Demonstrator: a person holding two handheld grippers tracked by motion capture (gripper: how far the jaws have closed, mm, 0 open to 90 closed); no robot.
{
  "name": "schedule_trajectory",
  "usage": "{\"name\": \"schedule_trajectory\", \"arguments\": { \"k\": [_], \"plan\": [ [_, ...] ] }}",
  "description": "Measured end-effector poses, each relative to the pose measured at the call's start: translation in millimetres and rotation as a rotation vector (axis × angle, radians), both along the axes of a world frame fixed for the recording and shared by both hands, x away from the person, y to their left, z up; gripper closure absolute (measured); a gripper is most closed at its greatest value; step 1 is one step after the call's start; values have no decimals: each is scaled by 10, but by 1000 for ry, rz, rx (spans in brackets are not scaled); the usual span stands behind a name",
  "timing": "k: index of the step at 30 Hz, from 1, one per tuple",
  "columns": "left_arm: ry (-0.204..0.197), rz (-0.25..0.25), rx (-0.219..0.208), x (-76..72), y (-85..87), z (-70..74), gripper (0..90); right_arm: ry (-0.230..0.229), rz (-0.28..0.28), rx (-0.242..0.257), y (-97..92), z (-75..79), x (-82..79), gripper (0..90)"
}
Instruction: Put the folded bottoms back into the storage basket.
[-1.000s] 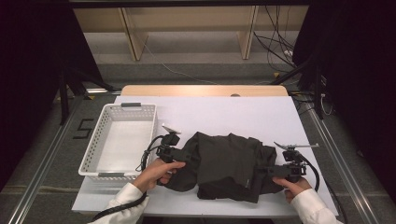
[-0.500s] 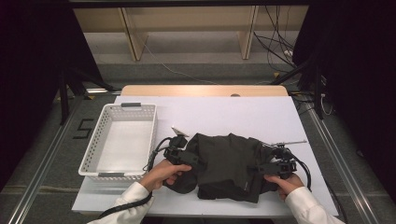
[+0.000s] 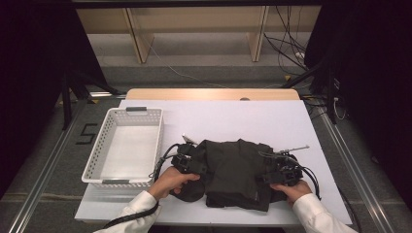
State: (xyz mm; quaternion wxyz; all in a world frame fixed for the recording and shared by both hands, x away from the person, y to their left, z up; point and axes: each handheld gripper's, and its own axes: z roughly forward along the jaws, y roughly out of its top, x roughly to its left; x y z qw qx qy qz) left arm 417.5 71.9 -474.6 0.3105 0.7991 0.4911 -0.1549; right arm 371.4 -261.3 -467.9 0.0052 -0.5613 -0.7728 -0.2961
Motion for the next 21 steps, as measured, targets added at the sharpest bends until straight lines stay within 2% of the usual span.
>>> {"name": "schedule_trajectory", "arguments": {
  "k": [2,5,7,12,21],
  "plan": [
    [12,-16,-22,-7,-8,-18,431,-2,6,14,2,0,3,346],
    [-10,-26,-29,-24,-24,-2,569,1,22,43,25,-7,16,506],
    [-29,-30,-25,-43,-35,22,622,0,28,62,42,-25,22,595],
    [-50,-30,-44,-67,-14,81,671,-25,33,81,66,-1,-3,678],
    [-91,-21,-107,-95,97,306,718,-84,30,150,57,187,-43,697]
  ]
}}
